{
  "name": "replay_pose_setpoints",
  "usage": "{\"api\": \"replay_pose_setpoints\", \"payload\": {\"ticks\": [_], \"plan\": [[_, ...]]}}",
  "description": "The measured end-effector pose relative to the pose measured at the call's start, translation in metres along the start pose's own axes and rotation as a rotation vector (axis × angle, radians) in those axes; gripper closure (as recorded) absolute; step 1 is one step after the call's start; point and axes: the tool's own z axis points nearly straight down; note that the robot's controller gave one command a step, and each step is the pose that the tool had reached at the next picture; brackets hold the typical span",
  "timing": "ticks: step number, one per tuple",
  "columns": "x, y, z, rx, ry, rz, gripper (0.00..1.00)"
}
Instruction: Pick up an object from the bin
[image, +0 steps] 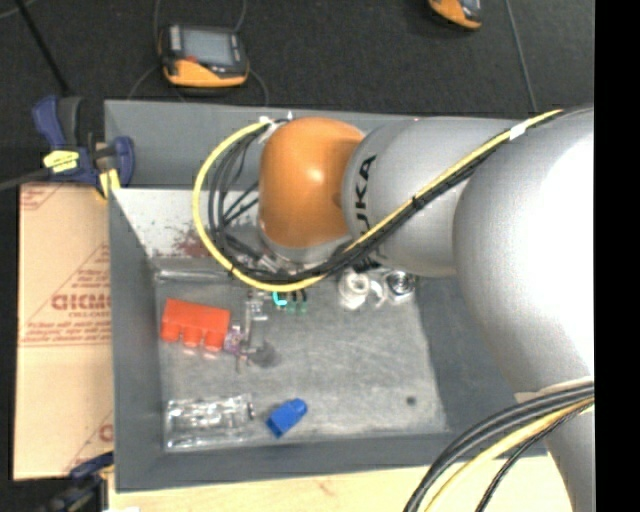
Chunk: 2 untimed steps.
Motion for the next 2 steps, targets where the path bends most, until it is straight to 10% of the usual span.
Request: {"api": "replay_pose_setpoints", "payload": {"ticks": [1,2], "plan": [[0.0215,0.0429,0.0728,-0.001,-0.002,-0.02,0.0],[0.0183,0.0409,0.0682,-0.002,-0.009,-0.014,1.0]]}}
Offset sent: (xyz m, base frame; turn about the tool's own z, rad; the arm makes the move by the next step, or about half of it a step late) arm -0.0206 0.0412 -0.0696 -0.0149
